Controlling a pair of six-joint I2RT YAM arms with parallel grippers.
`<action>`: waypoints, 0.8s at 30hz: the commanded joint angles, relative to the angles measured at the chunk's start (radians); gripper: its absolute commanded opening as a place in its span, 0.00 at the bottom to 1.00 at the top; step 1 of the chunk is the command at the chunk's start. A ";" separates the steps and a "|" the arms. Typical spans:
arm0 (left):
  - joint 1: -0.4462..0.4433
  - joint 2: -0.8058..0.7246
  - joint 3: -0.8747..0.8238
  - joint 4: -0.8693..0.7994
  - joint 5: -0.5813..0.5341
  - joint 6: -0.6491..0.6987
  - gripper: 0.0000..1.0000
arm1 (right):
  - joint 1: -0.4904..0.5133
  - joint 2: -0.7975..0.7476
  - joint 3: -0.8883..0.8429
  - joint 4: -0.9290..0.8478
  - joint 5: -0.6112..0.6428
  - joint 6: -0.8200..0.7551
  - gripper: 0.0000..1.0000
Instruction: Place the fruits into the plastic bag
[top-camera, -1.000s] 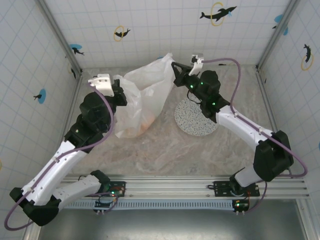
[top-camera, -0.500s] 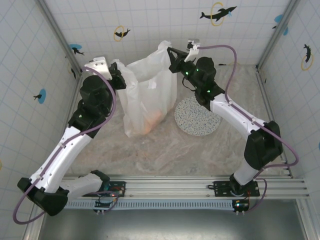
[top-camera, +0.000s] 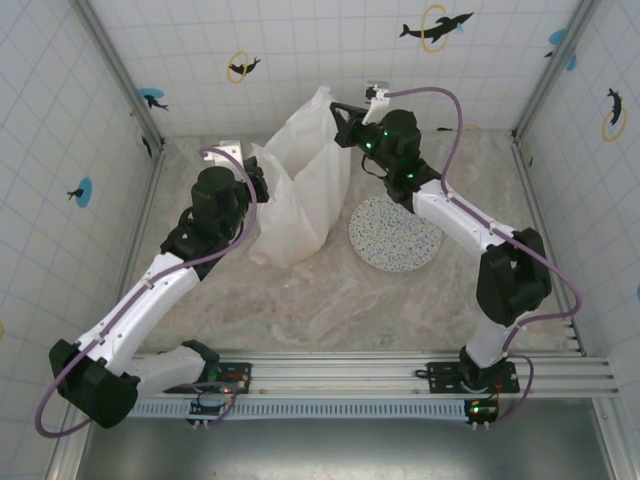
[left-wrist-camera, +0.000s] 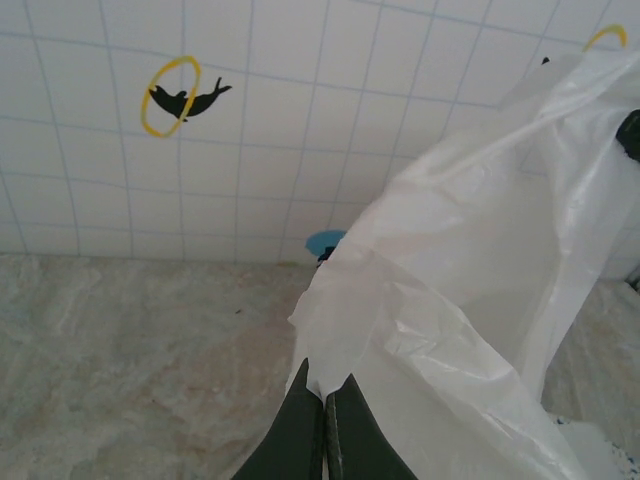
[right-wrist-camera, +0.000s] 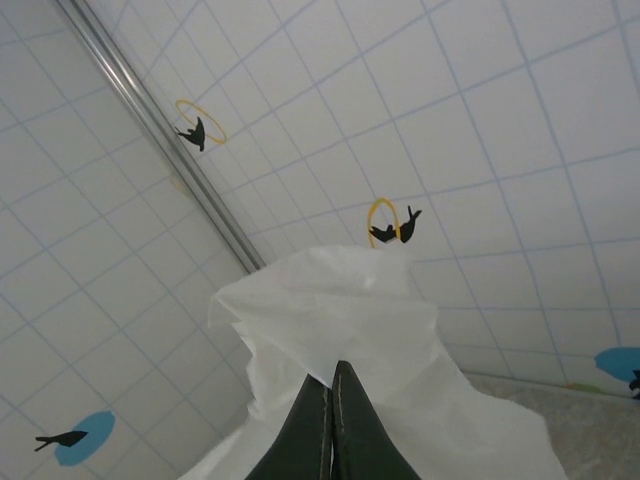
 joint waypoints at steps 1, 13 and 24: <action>0.008 -0.013 0.003 0.021 0.075 -0.016 0.00 | -0.012 0.018 -0.023 -0.001 -0.022 0.015 0.00; 0.008 -0.023 0.003 0.021 0.124 -0.016 0.08 | -0.028 -0.010 -0.079 0.006 -0.032 0.016 0.00; 0.008 -0.072 0.006 -0.007 0.205 -0.016 0.73 | -0.042 -0.095 -0.152 -0.006 -0.075 -0.017 0.36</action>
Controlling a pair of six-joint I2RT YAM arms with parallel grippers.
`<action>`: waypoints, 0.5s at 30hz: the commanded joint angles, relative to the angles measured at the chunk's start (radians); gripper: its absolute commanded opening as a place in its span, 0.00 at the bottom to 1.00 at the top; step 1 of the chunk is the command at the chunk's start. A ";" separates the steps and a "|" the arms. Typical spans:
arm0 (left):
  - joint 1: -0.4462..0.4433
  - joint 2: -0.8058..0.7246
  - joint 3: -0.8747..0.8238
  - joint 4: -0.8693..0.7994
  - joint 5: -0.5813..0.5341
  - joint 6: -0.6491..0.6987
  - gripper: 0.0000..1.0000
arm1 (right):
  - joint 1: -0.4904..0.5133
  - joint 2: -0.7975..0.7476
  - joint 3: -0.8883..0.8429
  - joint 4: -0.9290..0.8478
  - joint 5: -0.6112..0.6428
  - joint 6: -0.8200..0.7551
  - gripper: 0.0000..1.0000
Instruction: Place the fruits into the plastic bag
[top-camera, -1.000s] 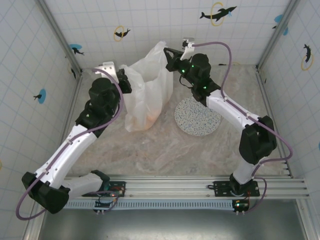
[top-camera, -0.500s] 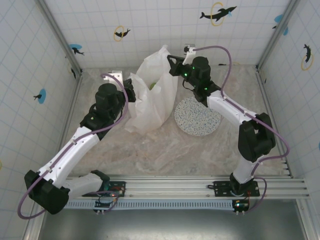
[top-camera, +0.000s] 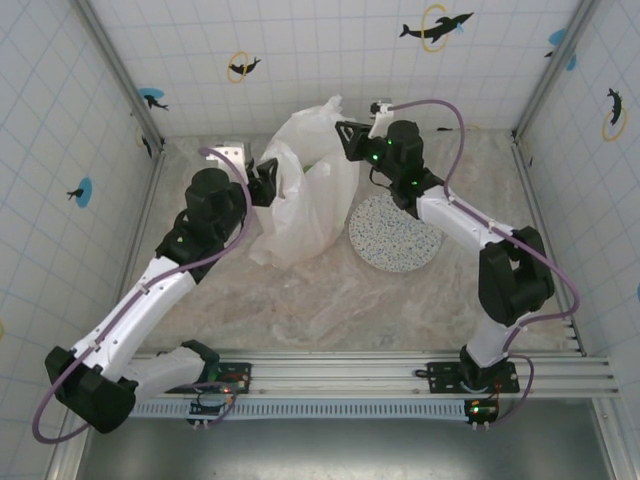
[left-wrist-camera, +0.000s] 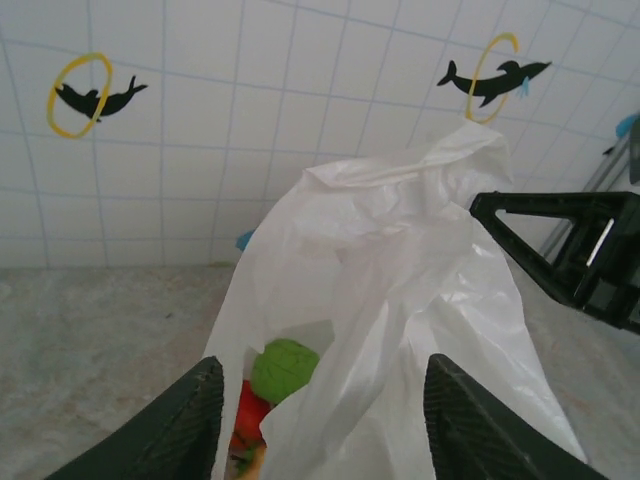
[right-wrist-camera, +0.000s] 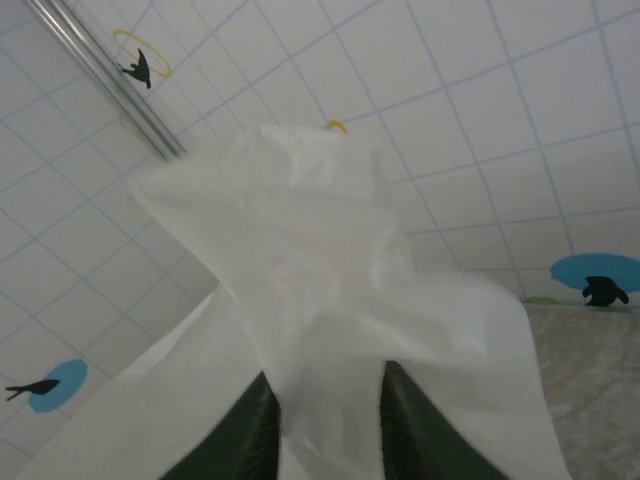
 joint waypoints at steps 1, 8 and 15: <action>0.007 -0.035 0.006 -0.012 0.048 -0.003 0.80 | -0.004 -0.083 -0.030 0.007 -0.018 -0.028 0.41; 0.007 -0.086 -0.002 -0.040 0.083 0.023 0.98 | -0.010 -0.189 -0.111 -0.034 0.009 -0.101 0.83; 0.008 -0.159 -0.021 -0.076 0.115 0.056 0.98 | -0.022 -0.318 -0.199 -0.090 0.070 -0.188 0.89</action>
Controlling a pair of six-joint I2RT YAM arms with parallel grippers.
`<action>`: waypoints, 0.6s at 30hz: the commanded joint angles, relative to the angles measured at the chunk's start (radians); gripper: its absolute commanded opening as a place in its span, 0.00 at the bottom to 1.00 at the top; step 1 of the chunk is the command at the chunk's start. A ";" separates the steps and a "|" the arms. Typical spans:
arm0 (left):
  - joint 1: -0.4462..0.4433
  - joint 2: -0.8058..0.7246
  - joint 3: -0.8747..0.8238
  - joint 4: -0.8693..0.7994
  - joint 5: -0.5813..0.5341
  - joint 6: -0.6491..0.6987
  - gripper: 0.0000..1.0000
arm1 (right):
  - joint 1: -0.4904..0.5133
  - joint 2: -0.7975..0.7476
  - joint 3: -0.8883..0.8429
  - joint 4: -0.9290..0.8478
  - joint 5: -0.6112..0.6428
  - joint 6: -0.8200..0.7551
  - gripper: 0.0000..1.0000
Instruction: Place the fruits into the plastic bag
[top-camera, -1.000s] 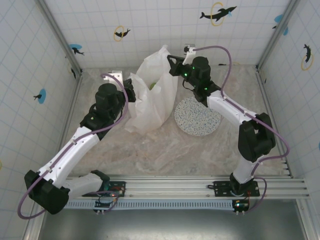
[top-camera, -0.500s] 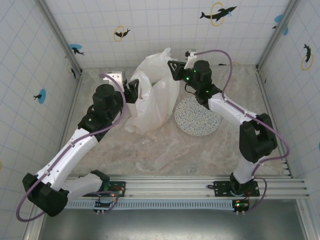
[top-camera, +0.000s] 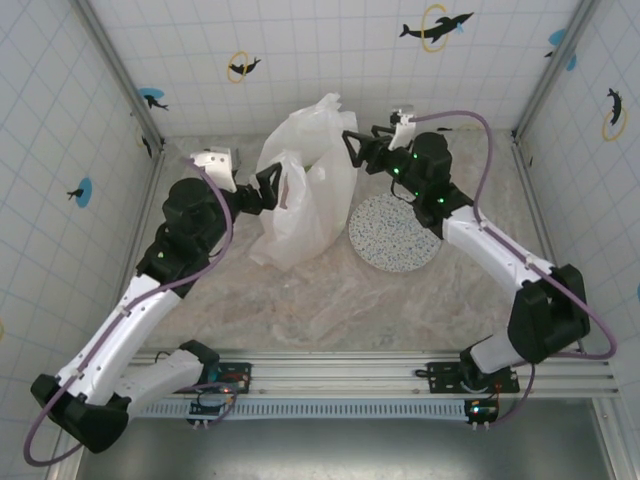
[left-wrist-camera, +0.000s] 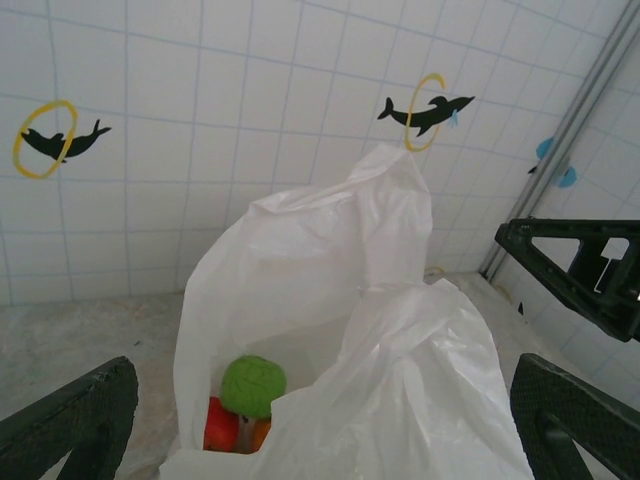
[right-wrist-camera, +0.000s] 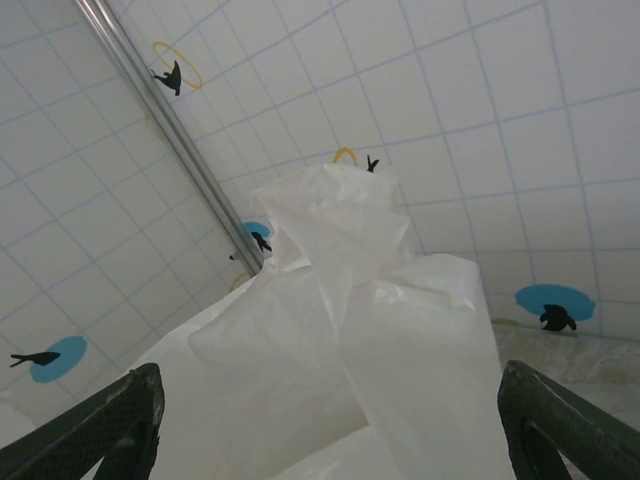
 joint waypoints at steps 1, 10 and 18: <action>0.006 -0.054 -0.024 -0.037 0.050 0.042 0.98 | -0.009 -0.076 -0.048 -0.046 0.054 -0.076 0.90; 0.007 -0.195 -0.178 -0.108 -0.214 -0.017 0.98 | -0.009 -0.266 -0.211 -0.226 0.272 -0.241 0.95; 0.085 -0.198 -0.354 -0.035 -0.450 -0.124 0.97 | -0.069 -0.402 -0.428 -0.286 0.477 -0.290 1.00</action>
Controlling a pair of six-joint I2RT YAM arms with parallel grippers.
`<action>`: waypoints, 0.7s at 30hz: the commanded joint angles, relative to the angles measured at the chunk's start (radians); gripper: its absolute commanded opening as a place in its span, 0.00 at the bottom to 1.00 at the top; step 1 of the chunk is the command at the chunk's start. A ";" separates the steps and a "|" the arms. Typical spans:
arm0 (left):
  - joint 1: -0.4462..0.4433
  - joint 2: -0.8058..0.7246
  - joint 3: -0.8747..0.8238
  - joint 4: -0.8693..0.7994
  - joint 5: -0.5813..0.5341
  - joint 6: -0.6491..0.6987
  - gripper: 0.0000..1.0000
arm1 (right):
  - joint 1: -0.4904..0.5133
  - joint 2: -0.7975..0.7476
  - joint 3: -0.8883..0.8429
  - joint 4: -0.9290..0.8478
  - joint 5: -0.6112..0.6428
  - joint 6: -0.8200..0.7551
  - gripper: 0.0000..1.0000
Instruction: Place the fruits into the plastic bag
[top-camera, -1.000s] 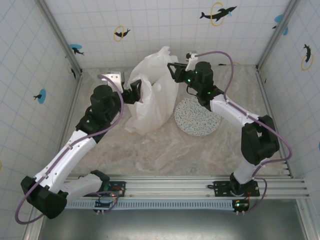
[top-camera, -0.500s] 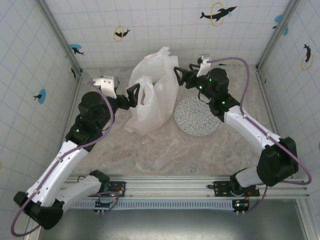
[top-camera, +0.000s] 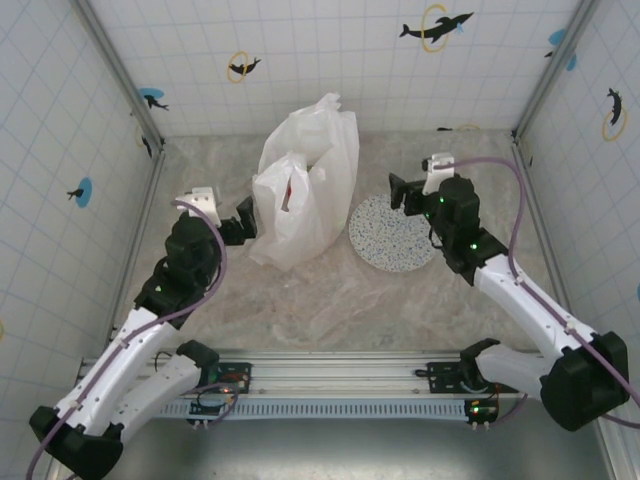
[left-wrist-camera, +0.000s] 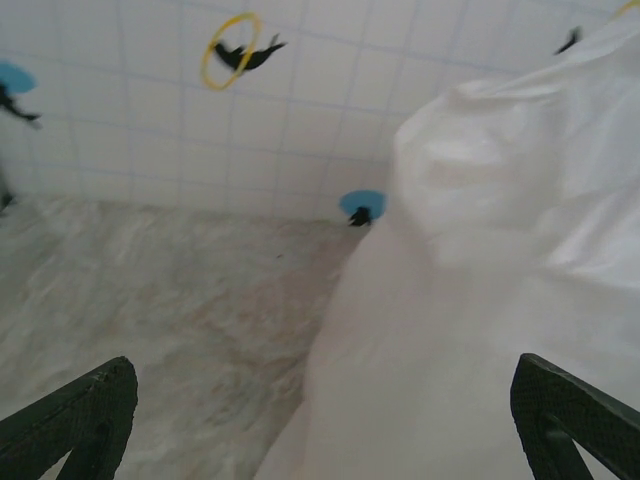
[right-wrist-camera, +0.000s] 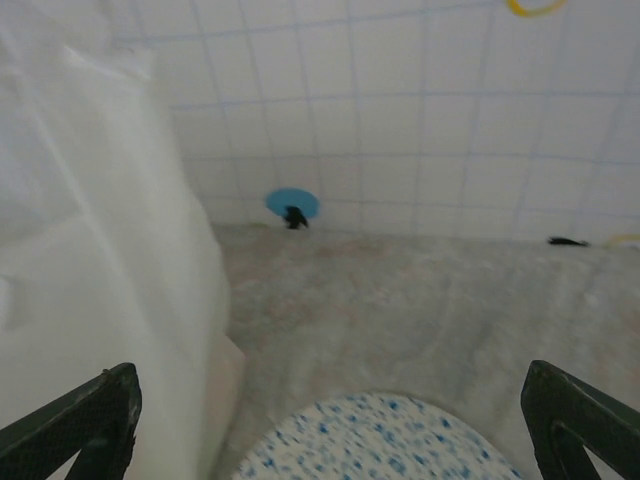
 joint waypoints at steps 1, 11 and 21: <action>0.083 0.004 -0.061 0.054 -0.121 -0.093 0.97 | -0.028 -0.044 -0.082 -0.035 0.111 -0.032 1.00; 0.238 0.153 -0.293 0.334 -0.254 -0.194 0.98 | -0.108 -0.062 -0.313 0.039 0.180 0.044 1.00; 0.240 0.363 -0.493 0.741 -0.440 0.005 0.98 | -0.190 -0.058 -0.489 0.134 0.204 0.065 1.00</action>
